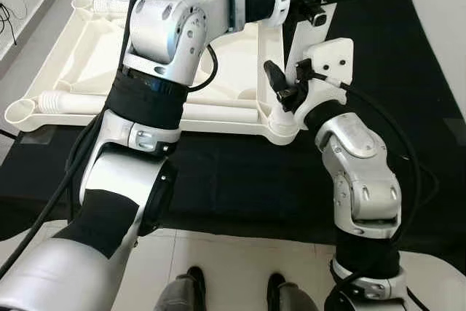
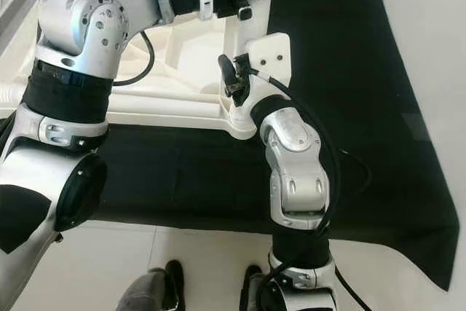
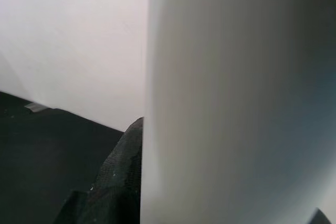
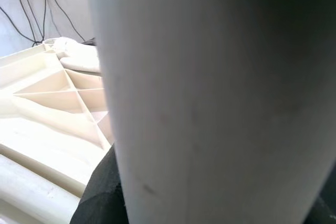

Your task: Building children table

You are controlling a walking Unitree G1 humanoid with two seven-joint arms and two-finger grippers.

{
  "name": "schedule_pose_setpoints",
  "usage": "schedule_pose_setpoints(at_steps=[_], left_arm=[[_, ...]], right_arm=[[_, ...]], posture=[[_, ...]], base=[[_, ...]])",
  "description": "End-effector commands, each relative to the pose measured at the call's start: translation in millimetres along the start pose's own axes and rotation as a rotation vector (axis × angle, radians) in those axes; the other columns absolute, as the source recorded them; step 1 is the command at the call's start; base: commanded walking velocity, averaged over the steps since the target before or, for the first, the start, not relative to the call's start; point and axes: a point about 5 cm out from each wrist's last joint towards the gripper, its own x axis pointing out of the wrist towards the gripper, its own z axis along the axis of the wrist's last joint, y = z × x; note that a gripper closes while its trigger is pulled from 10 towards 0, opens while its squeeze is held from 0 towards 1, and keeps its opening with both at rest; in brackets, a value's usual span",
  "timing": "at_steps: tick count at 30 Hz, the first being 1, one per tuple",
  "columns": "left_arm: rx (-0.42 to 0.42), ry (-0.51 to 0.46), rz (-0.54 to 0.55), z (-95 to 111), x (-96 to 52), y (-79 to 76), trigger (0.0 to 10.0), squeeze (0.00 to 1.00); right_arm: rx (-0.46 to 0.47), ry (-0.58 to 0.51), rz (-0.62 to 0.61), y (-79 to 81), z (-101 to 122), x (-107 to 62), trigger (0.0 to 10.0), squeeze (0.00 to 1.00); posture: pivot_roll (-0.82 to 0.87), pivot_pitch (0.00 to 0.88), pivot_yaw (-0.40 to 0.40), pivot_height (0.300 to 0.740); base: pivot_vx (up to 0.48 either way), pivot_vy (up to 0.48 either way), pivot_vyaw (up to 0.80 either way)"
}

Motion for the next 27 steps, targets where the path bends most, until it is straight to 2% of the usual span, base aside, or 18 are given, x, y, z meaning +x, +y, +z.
schedule_pose_setpoints(at_steps=[1,2,3,4,6,7,9,10,11,13,14,15,16,20,21,23,24,27], left_arm=[[-0.048,0.029,-0.158,-8.7,15.0,-19.2,0.0,0.00],[-0.048,0.030,-0.159,-8.4,15.1,-19.1,0.0,0.00],[-0.048,0.030,-0.159,-8.4,15.1,-19.1,0.0,0.00],[-0.047,0.030,-0.159,-8.2,15.3,-19.0,0.0,0.00],[-0.042,0.032,-0.162,-8.0,15.6,-18.7,0.0,0.00],[-0.042,0.032,-0.162,-8.0,15.6,-18.7,0.0,0.00],[-0.047,0.031,-0.171,-1.9,7.8,-13.7,0.0,0.00],[-0.047,0.031,-0.171,-1.9,7.8,-13.7,0.0,0.00],[-0.052,0.031,-0.178,0.9,4.3,-11.8,0.0,0.00],[-0.054,0.031,-0.180,1.0,4.2,-11.9,0.0,0.00],[-0.056,0.030,-0.183,1.2,4.2,-11.9,0.0,0.00],[-0.057,0.030,-0.185,1.3,4.2,-12.0,0.0,0.00],[-0.058,0.030,-0.186,1.4,4.1,-12.0,0.0,0.00],[-0.058,0.032,-0.190,2.0,3.9,-12.1,0.0,0.00],[-0.058,0.032,-0.194,2.7,3.7,-12.5,0.0,0.00],[-0.058,0.032,-0.196,3.0,3.7,-12.8,0.0,0.00],[-0.058,0.033,-0.198,3.6,3.5,-12.9,0.0,0.00],[-0.059,0.033,-0.200,4.0,3.3,-12.8,0.0,0.00]], right_arm=[[0.041,0.170,0.066,11.7,-24.5,6.1,5.5,0.00],[0.032,0.153,0.095,11.7,-21.3,8.3,10.0,0.00],[0.032,0.153,0.095,11.7,-21.3,8.3,10.0,0.00],[0.031,0.133,0.122,11.8,-18.1,9.9,10.0,1.00],[0.056,0.098,0.202,11.8,-11.5,14.0,10.0,1.00],[0.056,0.098,0.202,11.8,-11.5,14.0,10.0,1.00],[0.055,0.023,0.405,5.2,-1.8,23.5,10.0,1.00],[0.055,0.023,0.405,5.2,-1.8,23.5,10.0,1.00],[-0.009,-0.049,0.600,-4.3,10.7,30.4,10.0,1.00],[-0.017,-0.062,0.651,-6.4,14.2,31.5,10.0,1.00],[-0.025,-0.074,0.718,-9.1,17.4,33.8,10.0,0.86],[-0.021,-0.075,0.764,-10.8,18.5,35.4,10.0,0.40],[-0.021,-0.079,0.818,-12.3,19.3,37.7,10.0,0.00],[-0.012,-0.084,0.895,-14.4,21.2,46.0,10.0,0.00],[0.034,-0.084,0.941,-14.0,23.5,50.3,10.0,0.00],[0.061,-0.087,0.981,-12.3,24.2,50.5,10.0,0.00],[0.083,-0.090,1.024,-11.4,23.7,51.7,0.0,0.00],[0.102,-0.088,1.081,-10.4,21.9,52.6,0.0,0.00]], posture=[[0.03,0.268,0.021,0.740],[0.03,0.275,0.025,0.740],[0.03,0.275,0.025,0.740],[0.03,0.275,0.025,0.740],[0.04,0.276,0.027,0.740],[0.04,0.276,0.027,0.740],[0.04,0.278,0.032,0.740],[0.04,0.278,0.032,0.740],[0.05,0.284,0.036,0.740],[0.05,0.284,0.036,0.740],[0.05,0.284,0.039,0.740],[0.05,0.284,0.039,0.740],[0.05,0.288,0.044,0.740],[0.06,0.291,0.046,0.740],[0.07,0.294,0.046,0.740],[0.07,0.296,0.047,0.740],[0.08,0.298,0.048,0.740],[0.08,0.298,0.048,0.740]], base=[[0.000,0.000,0.00],[0.000,0.000,0.00],[0.000,0.000,0.00],[0.000,0.000,0.00],[0.000,0.000,0.00],[0.000,0.000,0.00],[0.000,0.000,0.00],[0.000,0.000,0.00],[0.000,0.000,0.00],[0.000,0.000,0.00],[0.000,0.000,0.00],[0.000,0.000,0.00],[0.000,0.000,0.00],[0.000,0.000,0.00],[0.000,0.000,0.00],[0.000,0.000,0.00],[0.000,0.000,0.00],[0.000,0.000,0.00]])
